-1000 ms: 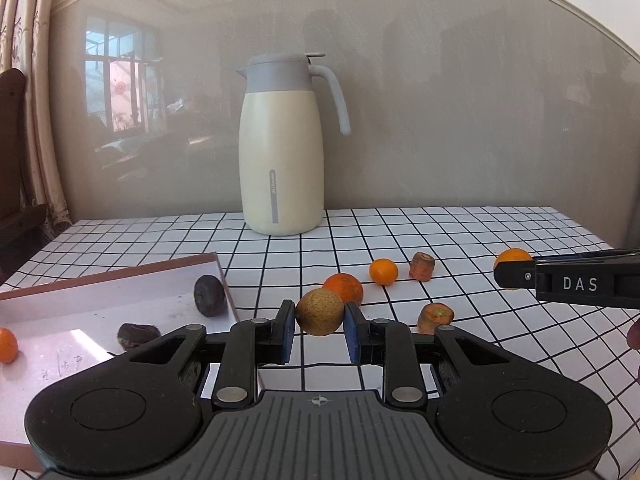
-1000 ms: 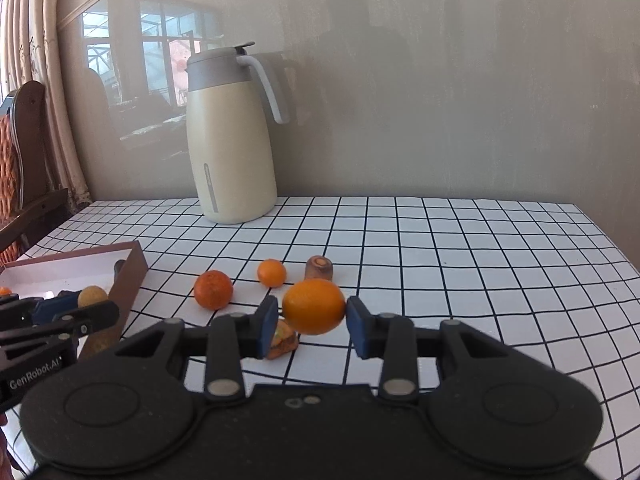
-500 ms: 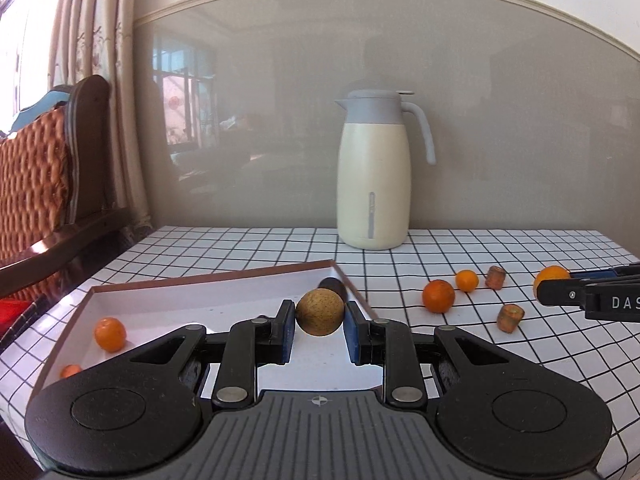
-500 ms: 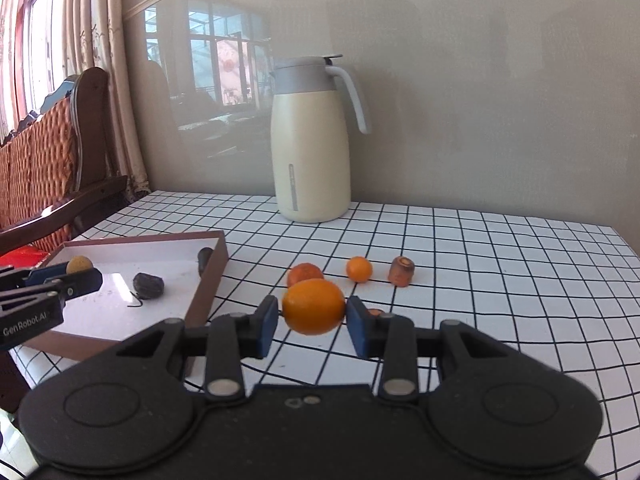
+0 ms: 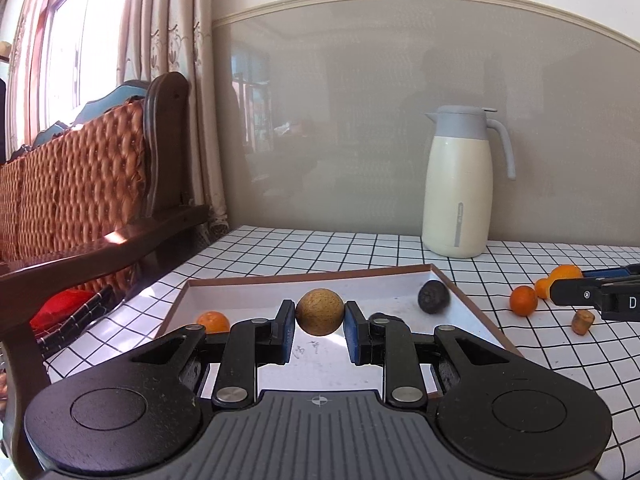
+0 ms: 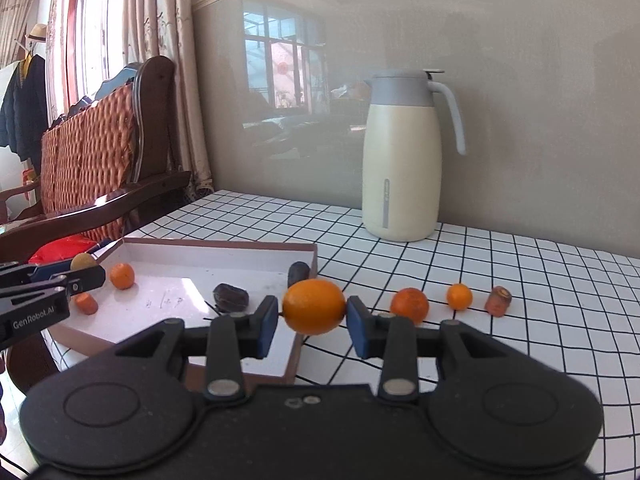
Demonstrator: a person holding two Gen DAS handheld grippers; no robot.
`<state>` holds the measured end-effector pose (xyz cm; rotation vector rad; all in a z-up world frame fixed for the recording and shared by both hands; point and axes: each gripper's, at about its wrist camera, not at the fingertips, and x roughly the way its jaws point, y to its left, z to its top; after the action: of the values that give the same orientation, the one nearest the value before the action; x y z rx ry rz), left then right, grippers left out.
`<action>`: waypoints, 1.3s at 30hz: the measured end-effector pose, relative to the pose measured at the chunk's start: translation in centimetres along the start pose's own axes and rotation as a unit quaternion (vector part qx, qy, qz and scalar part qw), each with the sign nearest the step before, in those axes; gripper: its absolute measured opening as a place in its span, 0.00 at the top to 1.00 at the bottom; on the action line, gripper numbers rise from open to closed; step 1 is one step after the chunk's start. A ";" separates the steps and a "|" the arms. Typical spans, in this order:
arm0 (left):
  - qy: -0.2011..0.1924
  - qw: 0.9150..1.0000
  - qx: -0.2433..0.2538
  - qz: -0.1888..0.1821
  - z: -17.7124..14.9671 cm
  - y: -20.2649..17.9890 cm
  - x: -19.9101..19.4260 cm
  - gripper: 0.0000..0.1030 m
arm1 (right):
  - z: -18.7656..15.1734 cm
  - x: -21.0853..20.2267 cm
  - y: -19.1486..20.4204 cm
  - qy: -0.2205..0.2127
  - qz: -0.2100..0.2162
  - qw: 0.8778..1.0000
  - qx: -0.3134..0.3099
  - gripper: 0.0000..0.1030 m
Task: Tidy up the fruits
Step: 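Carry the tan fruit and small orange into the tray and open both grippers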
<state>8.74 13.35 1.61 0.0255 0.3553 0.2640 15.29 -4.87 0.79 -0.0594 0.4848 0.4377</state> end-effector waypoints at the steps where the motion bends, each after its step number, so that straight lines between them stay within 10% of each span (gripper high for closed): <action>1: -0.002 1.000 -0.002 0.005 0.0 0.4 0.0 0.75 | 0.1 0.2 0.4 0.000 0.002 1.000 -0.003 0.72; 39: 0.018 0.997 -0.038 0.066 1.1 8.1 8.0 0.75 | 4.6 11.2 5.1 0.006 0.035 0.999 -0.010 0.72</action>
<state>14.35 23.26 0.46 -0.0308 0.3805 0.4085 24.03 4.88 -0.02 -0.0652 0.4951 0.5109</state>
